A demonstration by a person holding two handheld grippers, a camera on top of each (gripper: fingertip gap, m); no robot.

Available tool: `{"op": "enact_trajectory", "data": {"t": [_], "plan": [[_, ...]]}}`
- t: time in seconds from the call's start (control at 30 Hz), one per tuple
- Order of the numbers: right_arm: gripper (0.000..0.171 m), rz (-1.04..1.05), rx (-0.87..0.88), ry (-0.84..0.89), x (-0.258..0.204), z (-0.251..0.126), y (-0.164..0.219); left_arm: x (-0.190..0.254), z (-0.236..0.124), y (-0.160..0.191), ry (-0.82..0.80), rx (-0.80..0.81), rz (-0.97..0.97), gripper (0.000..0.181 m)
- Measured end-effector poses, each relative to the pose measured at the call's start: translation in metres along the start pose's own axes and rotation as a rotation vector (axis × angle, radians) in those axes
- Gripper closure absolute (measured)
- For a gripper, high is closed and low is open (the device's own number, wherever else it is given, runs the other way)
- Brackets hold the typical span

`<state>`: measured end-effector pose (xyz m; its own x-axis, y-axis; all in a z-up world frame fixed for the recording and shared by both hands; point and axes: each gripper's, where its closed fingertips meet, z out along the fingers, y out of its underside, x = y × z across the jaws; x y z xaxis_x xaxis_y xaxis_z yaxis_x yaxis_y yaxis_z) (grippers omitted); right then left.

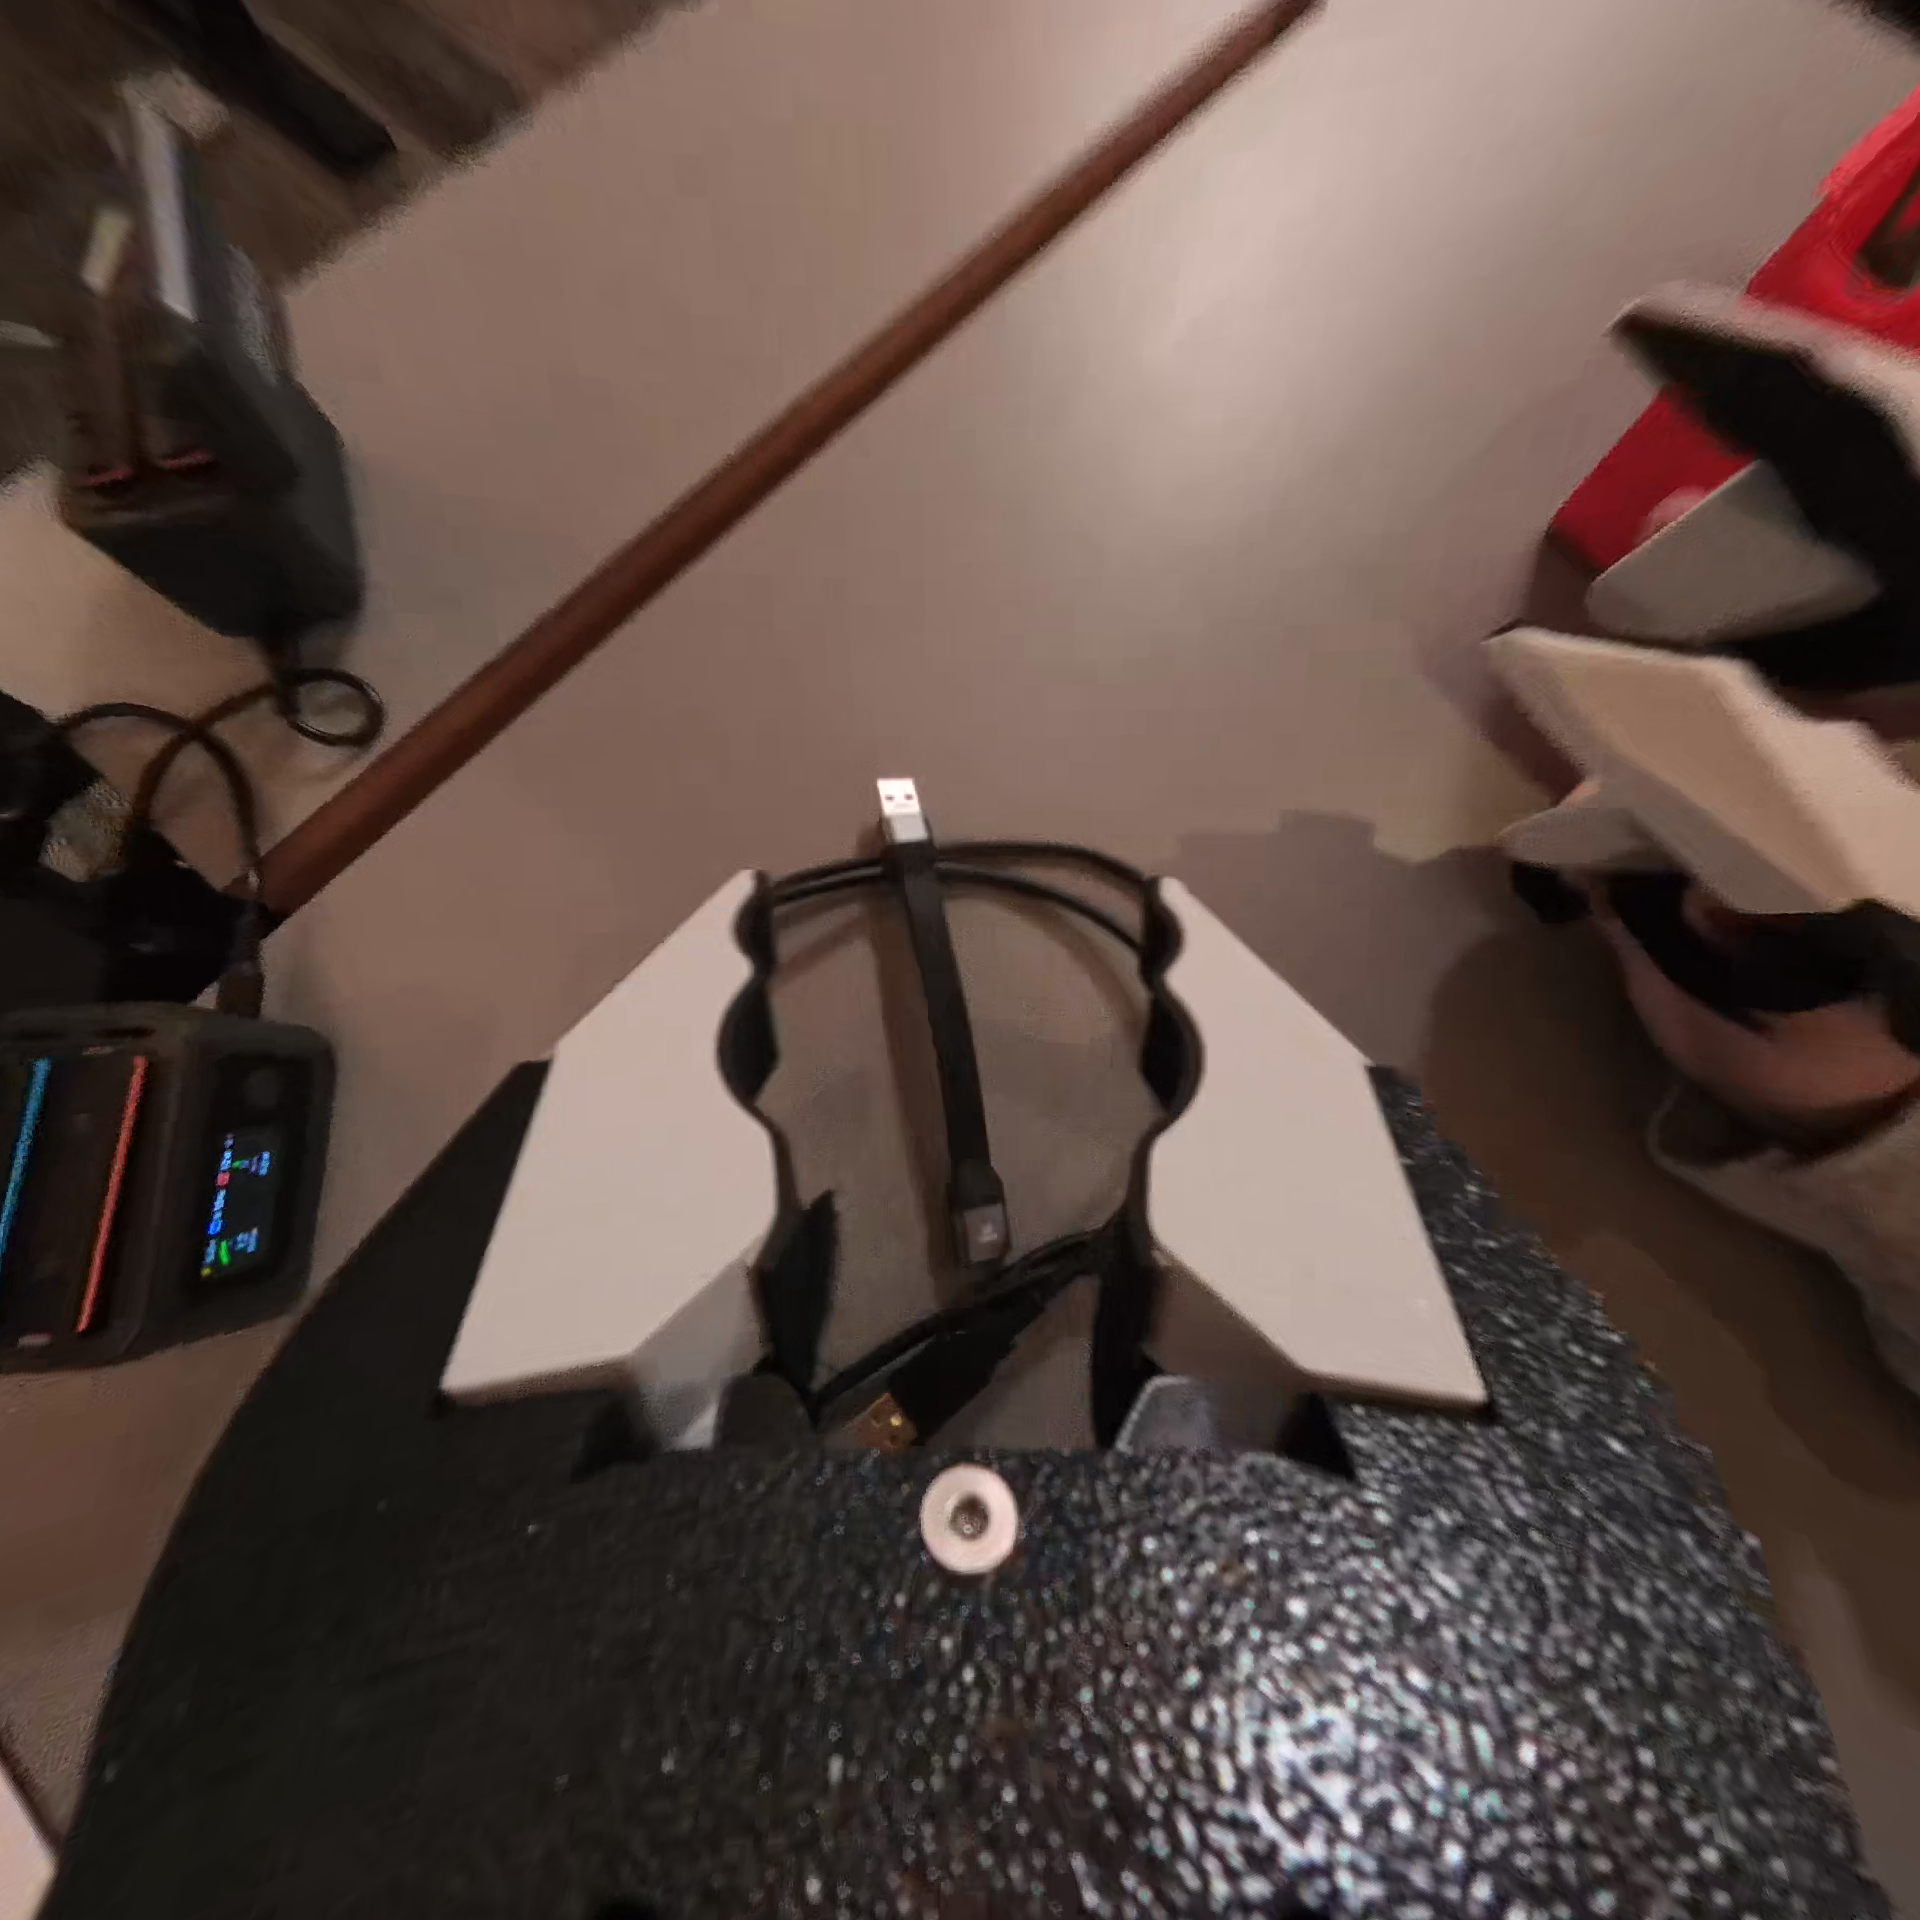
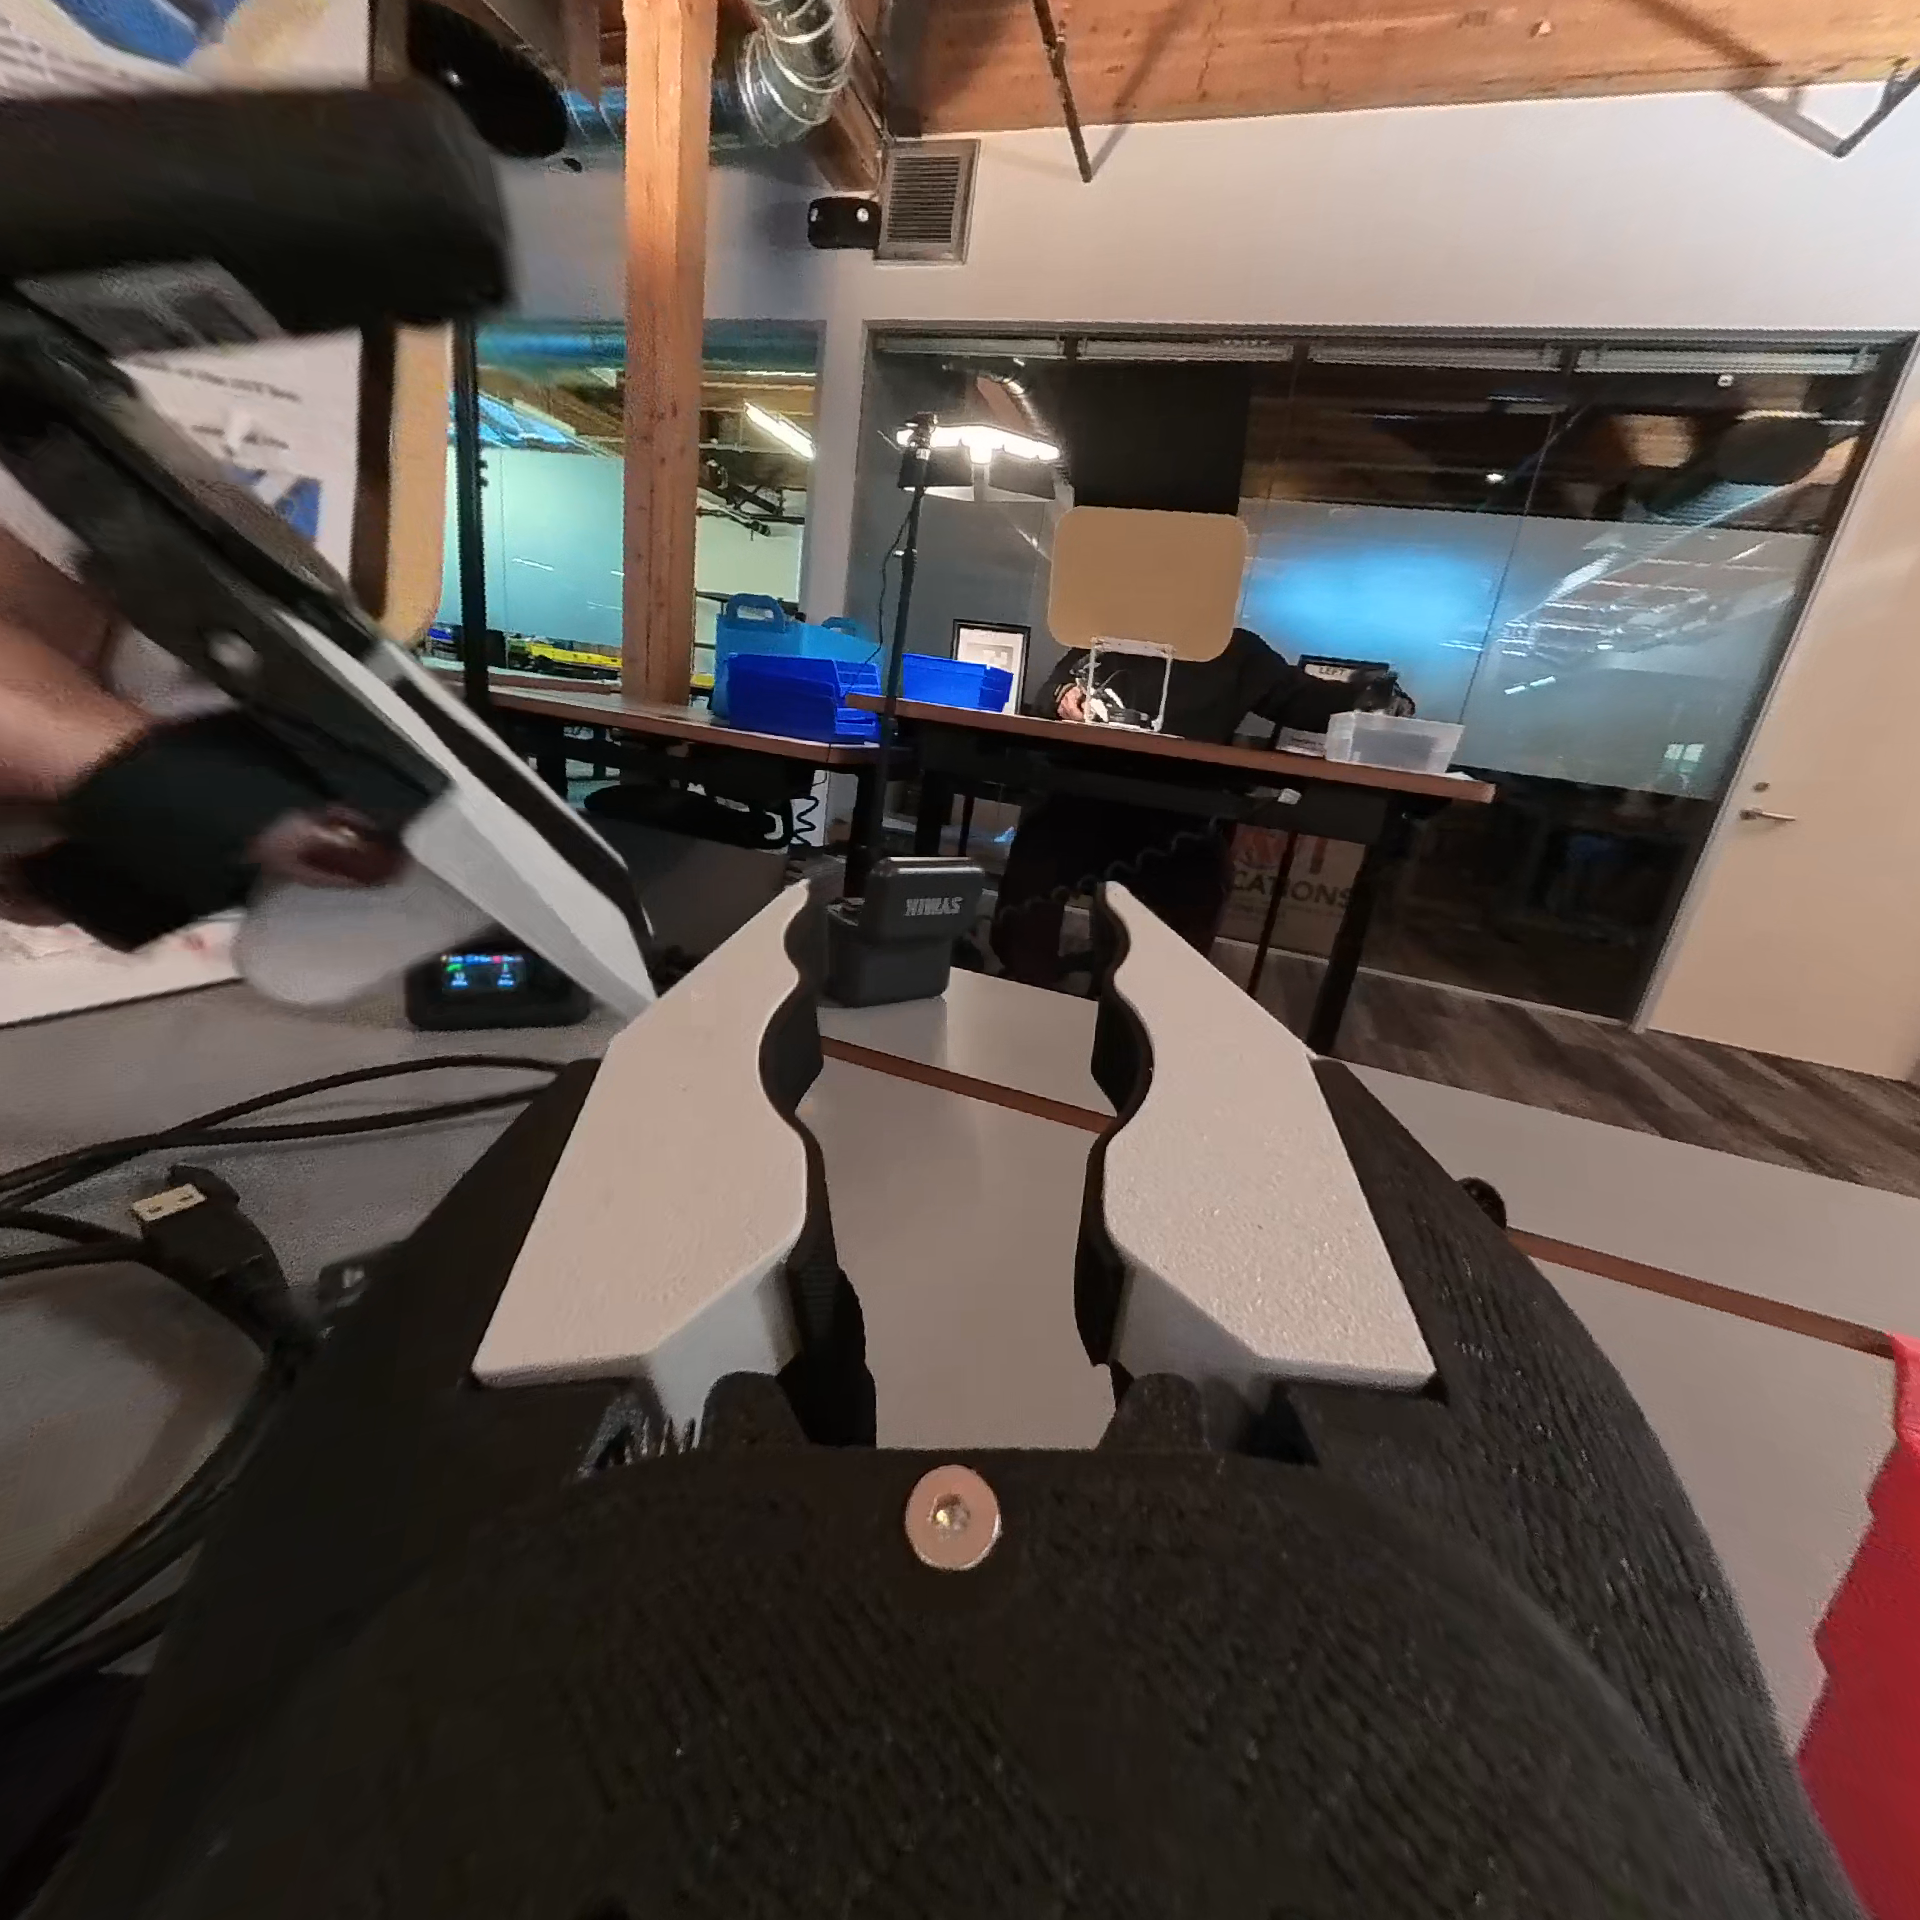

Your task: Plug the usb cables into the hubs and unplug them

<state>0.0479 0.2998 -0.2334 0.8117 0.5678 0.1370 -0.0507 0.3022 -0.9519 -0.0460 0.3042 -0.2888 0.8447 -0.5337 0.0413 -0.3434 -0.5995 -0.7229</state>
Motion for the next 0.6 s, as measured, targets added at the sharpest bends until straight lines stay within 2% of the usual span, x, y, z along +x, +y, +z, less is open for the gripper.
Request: {"op": "enact_trajectory", "data": {"t": [0.03, 0.13, 0.23, 0.37, 0.47, 0.6], "plan": [[0.122, -0.007, -0.001, -0.003, -0.001, 0.0, 0.0, 0.002, -0.011, -0.005, -0.009, 0.079, -0.009, 0.107], [0.122, -0.023, -0.005, -0.014, -0.004, -0.001, 0.001, 0.019, -0.064, -0.012, -0.052, 0.439, -0.032, 0.117], [0.122, -0.033, -0.008, -0.024, -0.006, -0.001, 0.002, 0.038, -0.107, 0.015, -0.134, 0.69, 0.036, 0.121], [0.122, -0.039, -0.024, -0.089, -0.02, -0.002, 0.004, 0.046, -0.123, 0.051, -0.16, 0.757, 0.08, 0.122], [0.122, -0.055, -0.044, -0.197, -0.043, -0.005, 0.005, 0.038, -0.125, 0.062, -0.172, 0.779, 0.108, 0.132], [0.128, -0.288, -0.135, -0.185, -0.052, -0.013, 0.012, 0.035, -0.124, 0.069, -0.163, 0.842, 0.128, 0.135]]}}
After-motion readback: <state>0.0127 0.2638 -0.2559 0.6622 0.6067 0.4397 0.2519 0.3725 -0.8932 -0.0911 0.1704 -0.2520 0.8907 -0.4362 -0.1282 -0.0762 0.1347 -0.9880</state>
